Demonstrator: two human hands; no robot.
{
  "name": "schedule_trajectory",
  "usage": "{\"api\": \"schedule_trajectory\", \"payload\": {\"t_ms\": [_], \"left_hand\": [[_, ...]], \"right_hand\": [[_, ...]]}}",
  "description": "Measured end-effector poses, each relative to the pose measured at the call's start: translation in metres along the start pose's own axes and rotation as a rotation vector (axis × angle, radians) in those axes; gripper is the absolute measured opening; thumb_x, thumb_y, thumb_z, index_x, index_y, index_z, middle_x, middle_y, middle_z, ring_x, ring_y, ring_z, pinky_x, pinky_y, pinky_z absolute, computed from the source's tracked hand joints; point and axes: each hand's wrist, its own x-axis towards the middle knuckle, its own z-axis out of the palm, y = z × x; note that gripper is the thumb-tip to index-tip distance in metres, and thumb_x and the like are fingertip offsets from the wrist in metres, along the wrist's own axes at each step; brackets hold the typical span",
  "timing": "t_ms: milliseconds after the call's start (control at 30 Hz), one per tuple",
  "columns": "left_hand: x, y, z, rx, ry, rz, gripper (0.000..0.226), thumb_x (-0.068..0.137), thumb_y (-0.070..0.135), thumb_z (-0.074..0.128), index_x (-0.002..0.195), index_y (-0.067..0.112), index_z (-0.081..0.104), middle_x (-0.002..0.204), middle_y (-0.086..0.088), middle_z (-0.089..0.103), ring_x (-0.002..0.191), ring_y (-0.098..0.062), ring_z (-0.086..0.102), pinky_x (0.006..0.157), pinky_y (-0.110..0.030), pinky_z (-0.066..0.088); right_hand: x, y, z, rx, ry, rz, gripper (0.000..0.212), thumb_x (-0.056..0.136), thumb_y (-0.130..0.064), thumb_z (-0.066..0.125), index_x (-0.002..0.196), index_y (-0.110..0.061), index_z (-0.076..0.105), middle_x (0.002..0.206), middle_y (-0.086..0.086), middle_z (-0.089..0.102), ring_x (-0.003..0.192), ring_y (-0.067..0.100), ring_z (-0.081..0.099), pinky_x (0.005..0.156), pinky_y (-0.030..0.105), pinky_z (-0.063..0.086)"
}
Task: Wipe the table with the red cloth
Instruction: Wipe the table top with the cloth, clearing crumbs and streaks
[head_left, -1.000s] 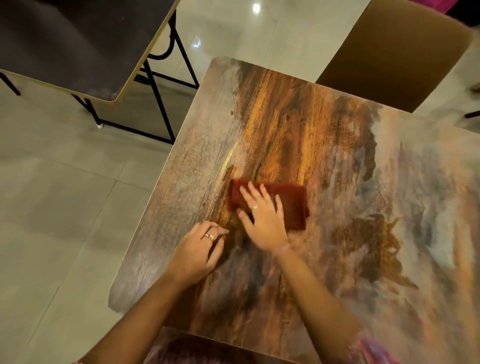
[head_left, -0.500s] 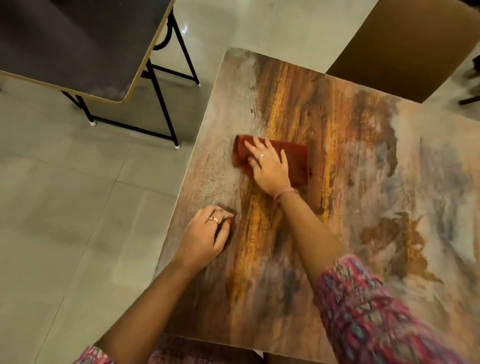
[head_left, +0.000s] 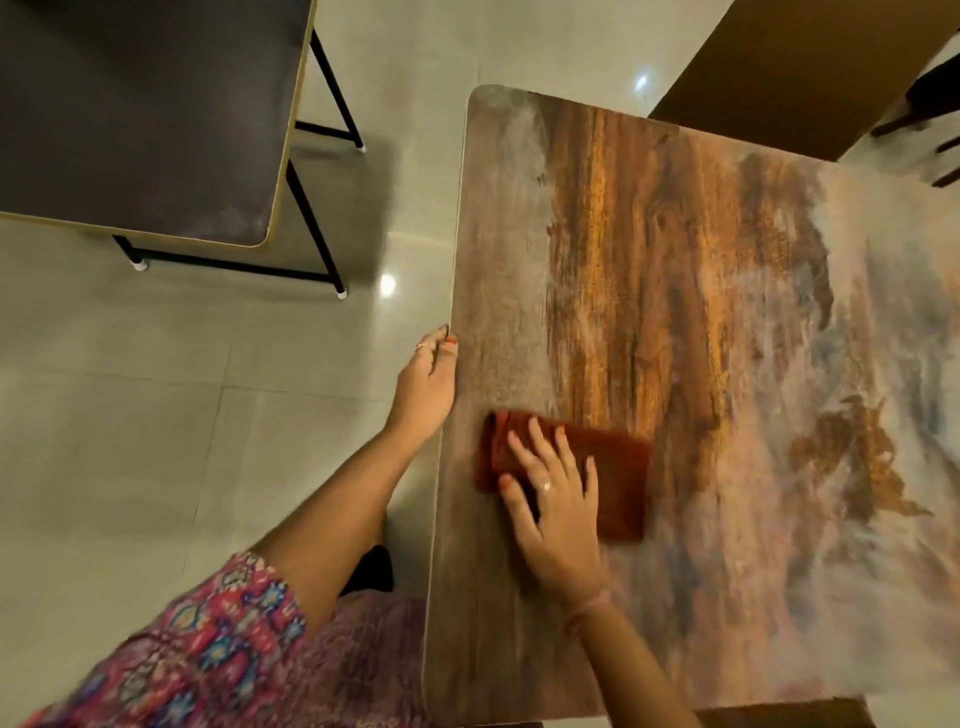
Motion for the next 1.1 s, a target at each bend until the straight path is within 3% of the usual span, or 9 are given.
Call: {"api": "schedule_trajectory", "payload": {"t_ms": [100,233,333,433,533,700,800,900,1100], "left_hand": [[0.02,0.009,0.001,-0.246,0.002,-0.091,0.04,0.102,0.026,0.037,0.139,0.014,0.045,0.14,-0.001,0.05,0.127,-0.013,0.046,0.11,-0.029,0.033],[0.044,0.016,0.002,-0.446,-0.012,-0.195,0.037,0.101,0.021,0.041,0.136,0.021,0.05,0.131,0.002,0.058,0.118,-0.011,0.056,0.104,-0.034,0.042],[0.054,0.014,-0.001,-0.493,-0.027,-0.235,0.033,0.1,0.023,0.044,0.132,0.026,0.054,0.121,0.004,0.065,0.102,-0.01,0.063,0.086,-0.028,0.052],[0.057,0.007,-0.003,-0.449,-0.025,-0.214,0.033,0.099,0.025,0.047,0.13,0.026,0.056,0.118,0.005,0.066,0.106,-0.015,0.063,0.091,-0.035,0.052],[0.06,0.009,-0.002,-0.4,0.023,-0.195,0.032,0.098,0.025,0.049,0.13,0.023,0.057,0.118,0.004,0.067,0.108,-0.018,0.063,0.094,-0.037,0.051],[0.06,0.012,0.003,-0.337,0.096,-0.182,0.032,0.098,0.022,0.05,0.128,0.022,0.059,0.12,0.002,0.066,0.109,-0.018,0.062,0.097,-0.039,0.049],[0.058,0.013,0.003,-0.335,0.104,-0.176,0.032,0.098,0.022,0.049,0.129,0.022,0.058,0.123,0.002,0.065,0.112,-0.016,0.06,0.099,-0.038,0.048],[0.056,0.015,0.005,-0.322,0.123,-0.181,0.034,0.098,0.022,0.05,0.131,0.019,0.056,0.127,0.002,0.062,0.115,-0.014,0.058,0.102,-0.036,0.046],[0.054,0.022,0.003,-0.316,0.121,-0.22,0.035,0.097,0.023,0.051,0.131,0.019,0.056,0.13,0.001,0.06,0.118,-0.017,0.056,0.103,-0.037,0.044]], "right_hand": [[-0.023,-0.005,0.011,0.055,0.012,0.045,0.037,0.096,-0.045,0.039,0.133,-0.048,0.045,0.151,-0.027,0.026,0.146,0.004,0.011,0.117,0.038,-0.004],[0.054,-0.011,-0.002,0.088,0.159,0.025,0.03,0.091,-0.018,0.056,0.116,-0.031,0.063,0.142,-0.017,0.045,0.142,0.01,0.026,0.116,0.051,0.007],[0.16,-0.011,-0.029,0.112,0.177,0.072,0.032,0.093,-0.013,0.054,0.118,-0.03,0.061,0.141,-0.011,0.049,0.142,0.015,0.028,0.117,0.052,0.007],[0.267,-0.011,-0.06,0.137,0.126,0.132,0.035,0.098,-0.018,0.046,0.129,-0.032,0.056,0.147,-0.009,0.043,0.144,0.016,0.021,0.117,0.05,0.003],[0.307,-0.017,-0.066,0.128,0.115,0.17,0.038,0.1,-0.02,0.042,0.135,-0.034,0.05,0.151,-0.009,0.037,0.146,0.016,0.017,0.117,0.05,0.001],[0.198,-0.022,-0.032,-0.086,0.148,0.064,0.045,0.1,-0.033,0.035,0.145,-0.037,0.032,0.156,-0.012,0.024,0.146,0.011,0.011,0.117,0.045,0.003],[0.088,-0.023,-0.007,-0.158,0.051,0.039,0.05,0.099,-0.048,0.024,0.149,-0.042,0.02,0.158,-0.018,0.009,0.146,0.006,0.0,0.116,0.038,-0.004],[0.003,-0.02,0.013,-0.169,-0.05,0.042,0.048,0.1,-0.049,0.019,0.147,-0.049,0.014,0.157,-0.023,0.003,0.147,0.005,-0.003,0.116,0.034,-0.01],[-0.023,-0.013,0.008,-0.23,-0.069,-0.024,0.046,0.096,-0.043,0.038,0.141,-0.046,0.035,0.152,-0.019,0.026,0.144,0.009,0.019,0.112,0.036,0.015]]}}
